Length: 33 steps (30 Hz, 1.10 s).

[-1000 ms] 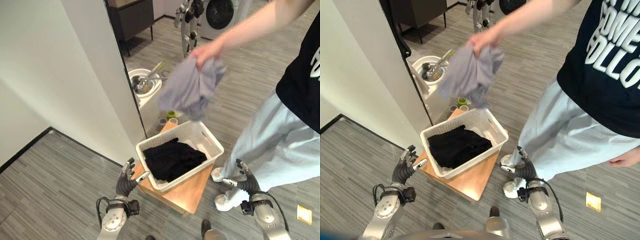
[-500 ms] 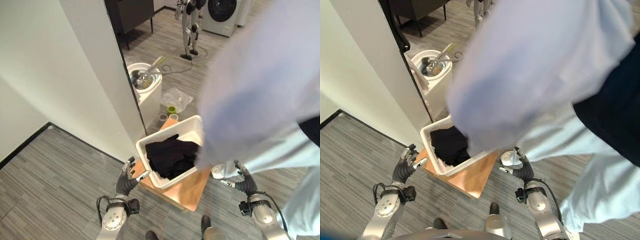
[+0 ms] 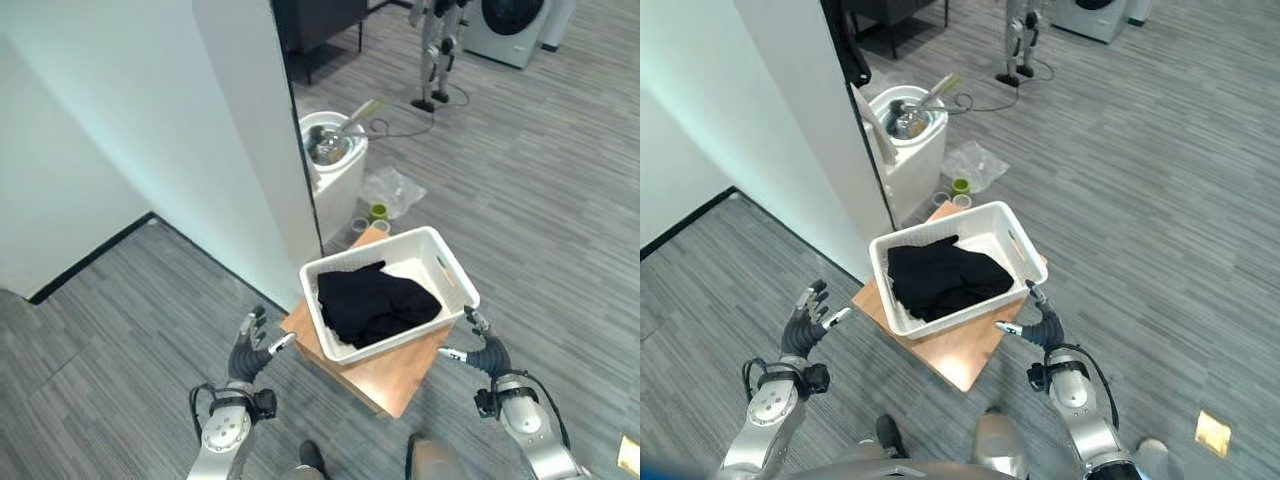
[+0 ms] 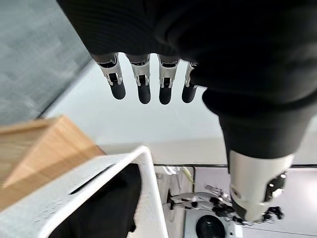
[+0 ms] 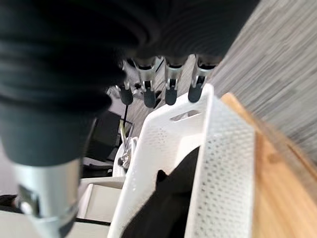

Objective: Pick up bed clothes into laundry basket.

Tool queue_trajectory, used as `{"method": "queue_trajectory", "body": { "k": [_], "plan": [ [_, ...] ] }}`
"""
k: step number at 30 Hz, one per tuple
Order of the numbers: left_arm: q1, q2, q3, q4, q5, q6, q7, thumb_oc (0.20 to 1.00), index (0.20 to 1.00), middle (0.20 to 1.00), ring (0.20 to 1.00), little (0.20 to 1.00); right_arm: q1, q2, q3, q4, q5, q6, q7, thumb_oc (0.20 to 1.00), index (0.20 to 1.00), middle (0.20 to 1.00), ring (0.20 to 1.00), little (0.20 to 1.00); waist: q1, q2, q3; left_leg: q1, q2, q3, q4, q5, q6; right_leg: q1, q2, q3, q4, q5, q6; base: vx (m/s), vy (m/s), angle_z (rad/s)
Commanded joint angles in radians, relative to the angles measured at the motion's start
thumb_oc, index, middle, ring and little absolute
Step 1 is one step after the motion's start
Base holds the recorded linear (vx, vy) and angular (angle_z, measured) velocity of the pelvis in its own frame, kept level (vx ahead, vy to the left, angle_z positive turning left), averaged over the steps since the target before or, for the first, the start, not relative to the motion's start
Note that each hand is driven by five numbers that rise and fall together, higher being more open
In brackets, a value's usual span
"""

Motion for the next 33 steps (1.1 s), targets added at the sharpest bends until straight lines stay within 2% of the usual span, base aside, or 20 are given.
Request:
{"method": "queue_trajectory", "body": {
  "k": [1,4,7,9,10,12,13,14,15,16,18,20,22,23,24,25,26,28,30,33],
  "plan": [
    [-0.026,0.032,0.014,-0.029,-0.024,-0.047,0.011,1.000,1.000,1.000,1.000,1.000,-0.026,-0.008,0.003,-0.031,-0.004,-0.036,-0.012,1.000,1.000,1.000,1.000,1.000,0.015,-0.053,-0.079,-0.064,-0.052,-0.015,0.006,-0.020,0.017,0.098,0.025,-0.008,-0.023,-0.047,-0.020,-0.09,-0.140,0.01],
    [-0.023,0.030,0.017,-0.026,-0.034,-0.046,0.012,1.000,1.000,1.000,1.000,1.000,-0.034,-0.027,0.011,-0.037,0.002,-0.035,-0.007,1.000,1.000,1.000,1.000,1.000,0.031,-0.050,-0.073,-0.086,-0.047,-0.047,0.006,0.021,0.002,0.149,0.047,-0.039,-0.111,-0.038,-0.037,-0.11,-0.155,0.32],
    [-0.019,0.026,0.022,-0.024,-0.038,-0.048,0.014,1.000,1.000,1.000,1.000,1.000,-0.039,-0.037,0.018,-0.041,0.001,-0.036,-0.003,1.000,1.000,1.000,1.000,1.000,0.039,-0.048,-0.072,-0.091,-0.043,-0.056,0.006,0.034,-0.004,0.169,0.051,-0.057,-0.141,-0.034,-0.039,-0.08,-0.090,0.30],
    [-0.017,0.021,0.036,-0.028,-0.049,-0.052,0.018,1.000,1.000,1.000,1.000,1.000,-0.076,-0.060,0.043,-0.055,-0.003,-0.040,0.000,1.000,1.000,1.000,1.000,1.000,0.067,-0.028,-0.040,-0.123,-0.029,-0.072,0.014,0.083,-0.023,0.179,0.061,-0.080,-0.166,-0.033,-0.049,-0.21,-0.127,0.25],
    [-0.018,0.021,0.037,-0.029,-0.049,-0.051,0.018,1.000,1.000,1.000,1.000,1.000,-0.077,-0.061,0.043,-0.054,-0.003,-0.040,0.000,1.000,1.000,1.000,1.000,1.000,0.066,-0.027,-0.039,-0.123,-0.028,-0.073,0.014,0.083,-0.023,0.179,0.062,-0.081,-0.166,-0.033,-0.049,-0.30,-0.108,0.36],
    [-0.031,0.019,0.045,-0.028,-0.054,-0.056,0.026,1.000,1.000,1.000,1.000,1.000,-0.111,-0.077,0.053,-0.054,-0.007,-0.044,-0.005,1.000,1.000,1.000,1.000,1.000,0.085,-0.008,0.007,-0.179,-0.016,-0.080,0.065,0.105,-0.045,0.167,0.058,-0.111,-0.166,-0.034,-0.057,-0.31,-0.061,0.35],
    [-0.039,0.019,0.045,-0.027,-0.055,-0.059,0.031,1.000,1.000,1.000,1.000,1.000,-0.123,-0.086,0.053,-0.054,-0.010,-0.047,-0.009,1.000,1.000,1.000,1.000,1.000,0.086,-0.003,0.023,-0.198,0.000,-0.061,0.088,0.112,-0.059,0.160,0.052,-0.131,-0.166,-0.032,-0.058,-0.30,0.007,0.52],
    [-0.052,0.017,0.046,-0.026,-0.060,-0.063,0.035,1.000,1.000,1.000,1.000,1.000,-0.134,-0.095,0.048,-0.046,-0.008,-0.048,-0.015,1.000,1.000,1.000,1.000,1.000,0.071,-0.001,0.034,-0.192,0.039,0.010,0.107,0.102,-0.080,0.154,0.031,-0.174,-0.166,-0.033,-0.056,-0.21,0.016,0.78],
    [-0.051,0.017,0.046,-0.027,-0.061,-0.062,0.035,1.000,1.000,1.000,1.000,1.000,-0.135,-0.095,0.049,-0.045,-0.008,-0.048,-0.015,1.000,1.000,1.000,1.000,1.000,0.070,-0.001,0.034,-0.191,0.039,0.010,0.109,0.099,-0.082,0.156,0.031,-0.175,-0.166,-0.035,-0.055,-0.23,0.024,1.02],
    [-0.048,0.016,0.048,-0.029,-0.064,-0.062,0.034,1.000,1.000,1.000,1.000,1.000,-0.136,-0.099,0.048,-0.045,-0.008,-0.045,-0.017,1.000,1.000,1.000,1.000,1.000,0.062,0.000,0.036,-0.185,0.060,0.059,0.128,0.097,-0.069,0.144,0.024,-0.206,-0.166,-0.015,-0.058,-0.12,-0.007,0.85],
    [-0.039,0.015,0.050,-0.026,-0.072,-0.062,0.029,1.000,1.000,1.000,1.000,1.000,-0.133,-0.102,0.049,-0.053,-0.004,-0.041,-0.011,1.000,1.000,1.000,1.000,1.000,0.052,-0.015,0.024,-0.165,0.067,0.054,0.198,0.032,-0.075,0.143,-0.002,-0.233,-0.166,-0.011,-0.061,-0.14,-0.026,0.82],
    [-0.042,0.016,0.051,-0.023,-0.076,-0.059,0.028,1.000,1.000,1.000,1.000,1.000,-0.131,-0.109,0.045,-0.057,-0.007,-0.041,-0.009,1.000,1.000,1.000,1.000,1.000,0.046,-0.028,0.015,-0.160,0.093,0.047,0.281,-0.015,-0.076,0.138,-0.024,-0.273,-0.163,0.002,-0.070,-0.15,-0.007,0.67],
    [-0.046,0.014,0.054,-0.020,-0.083,-0.059,0.033,1.000,1.000,1.000,1.000,1.000,-0.130,-0.116,0.039,-0.057,-0.012,-0.040,-0.009,1.000,1.000,1.000,1.000,1.000,0.036,-0.031,0.000,-0.120,0.145,0.073,0.309,-0.044,-0.080,0.133,-0.038,-0.327,-0.162,0.004,-0.074,-0.12,0.045,0.48],
    [-0.045,0.013,0.055,-0.017,-0.086,-0.056,0.036,1.000,1.000,1.000,1.000,1.000,-0.132,-0.119,0.036,-0.055,-0.015,-0.039,-0.009,1.000,1.000,1.000,1.000,1.000,0.028,-0.032,-0.010,-0.084,0.184,0.108,0.310,-0.048,-0.084,0.130,-0.049,-0.360,-0.161,0.009,-0.074,-0.10,0.171,0.81],
    [-0.037,0.014,0.062,-0.017,-0.092,-0.051,0.039,1.000,1.000,1.000,1.000,1.000,-0.132,-0.121,0.030,-0.043,-0.020,-0.034,-0.012,1.000,1.000,1.000,1.000,1.000,0.009,-0.026,-0.039,0.011,0.247,0.191,0.267,-0.040,-0.098,0.121,-0.070,-0.431,-0.157,0.026,-0.067,-0.06,0.149,1.02],
    [-0.035,0.014,0.062,-0.018,-0.092,-0.050,0.039,1.000,1.000,1.000,1.000,1.000,-0.132,-0.121,0.032,-0.042,-0.020,-0.035,-0.012,1.000,1.000,1.000,1.000,1.000,0.008,-0.025,-0.039,0.017,0.245,0.192,0.259,-0.036,-0.099,0.124,-0.069,-0.432,-0.158,0.026,-0.066,-0.06,0.215,1.20],
    [-0.034,0.018,0.068,-0.017,-0.093,-0.048,0.039,1.000,1.000,1.000,1.000,1.000,-0.129,-0.124,0.027,-0.036,-0.024,-0.031,-0.011,1.000,1.000,1.000,1.000,1.000,0.000,-0.022,-0.054,0.053,0.271,0.234,0.234,-0.019,-0.110,0.119,-0.086,-0.467,-0.155,0.035,-0.062,-0.03,0.172,1.01],
    [-0.027,0.020,0.076,-0.013,-0.094,-0.042,0.041,1.000,1.000,1.000,1.000,1.000,-0.129,-0.121,0.024,-0.030,-0.023,-0.023,-0.011,1.000,1.000,1.000,1.000,1.000,-0.006,-0.009,-0.080,0.113,0.296,0.283,0.155,0.038,-0.131,0.114,-0.105,-0.520,-0.150,0.051,-0.059,-0.07,0.230,1.16],
    [-0.015,0.027,0.076,-0.015,-0.089,-0.025,0.022,1.000,1.000,1.000,1.000,1.000,-0.117,-0.127,0.016,-0.031,-0.041,-0.015,-0.003,1.000,1.000,1.000,1.000,1.000,-0.014,0.008,-0.110,0.132,0.265,0.282,0.045,0.074,-0.140,0.105,-0.120,-0.552,-0.135,0.066,-0.047,-0.03,0.239,1.56],
    [-0.019,0.038,0.083,-0.002,-0.066,-0.016,0.003,1.000,1.000,1.000,1.000,1.000,-0.128,-0.130,0.014,-0.043,-0.073,-0.015,-0.005,1.000,1.000,1.000,1.000,1.000,-0.007,0.010,-0.122,0.108,0.245,0.246,0.013,0.049,-0.136,0.081,-0.161,-0.584,-0.099,0.103,-0.028,-0.09,0.259,0.99]
  ]
}}
